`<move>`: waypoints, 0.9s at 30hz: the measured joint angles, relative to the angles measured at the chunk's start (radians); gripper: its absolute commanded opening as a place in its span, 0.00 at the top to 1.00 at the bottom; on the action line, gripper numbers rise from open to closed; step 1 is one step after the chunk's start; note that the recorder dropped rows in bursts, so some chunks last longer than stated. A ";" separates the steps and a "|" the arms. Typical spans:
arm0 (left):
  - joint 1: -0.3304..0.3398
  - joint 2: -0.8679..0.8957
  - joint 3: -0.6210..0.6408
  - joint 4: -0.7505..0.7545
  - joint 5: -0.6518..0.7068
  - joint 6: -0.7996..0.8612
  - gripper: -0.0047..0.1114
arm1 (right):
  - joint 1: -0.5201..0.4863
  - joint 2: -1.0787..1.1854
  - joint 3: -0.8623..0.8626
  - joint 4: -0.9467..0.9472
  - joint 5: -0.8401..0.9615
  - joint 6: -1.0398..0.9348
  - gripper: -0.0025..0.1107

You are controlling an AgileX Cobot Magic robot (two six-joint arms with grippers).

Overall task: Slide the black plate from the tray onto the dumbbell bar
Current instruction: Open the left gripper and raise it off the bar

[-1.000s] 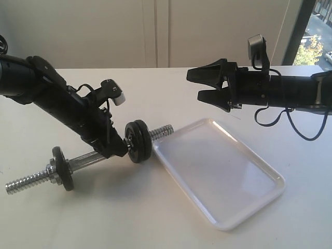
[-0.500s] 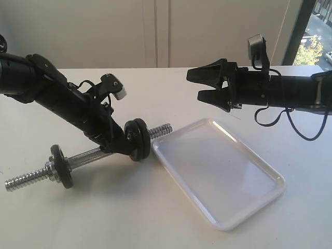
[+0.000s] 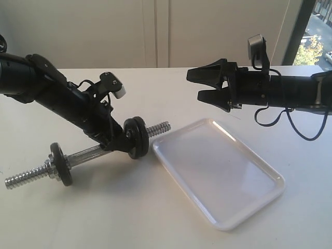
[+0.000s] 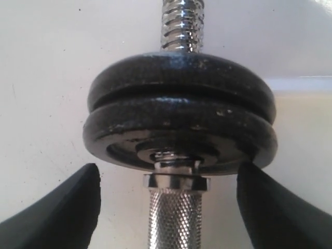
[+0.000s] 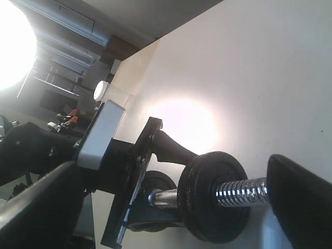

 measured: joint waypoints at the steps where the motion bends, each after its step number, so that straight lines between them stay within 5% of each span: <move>1: 0.000 0.000 0.000 0.000 0.000 0.000 0.31 | 0.000 0.000 0.000 0.000 0.000 0.000 0.20; 19: 0.000 -0.021 0.000 0.009 0.008 0.004 0.33 | 0.000 0.000 0.000 0.000 0.000 0.000 0.20; 22: 0.000 -0.067 0.000 0.048 -0.009 0.004 0.50 | 0.000 0.000 0.000 0.000 0.000 0.000 0.20; 25: 0.000 -0.110 -0.002 0.097 -0.132 -0.028 0.94 | 0.000 0.000 0.000 0.000 0.000 0.002 0.20; 27: 0.000 -0.096 -0.003 0.123 -0.259 -0.044 0.96 | 0.000 0.000 0.000 0.000 0.000 0.002 0.20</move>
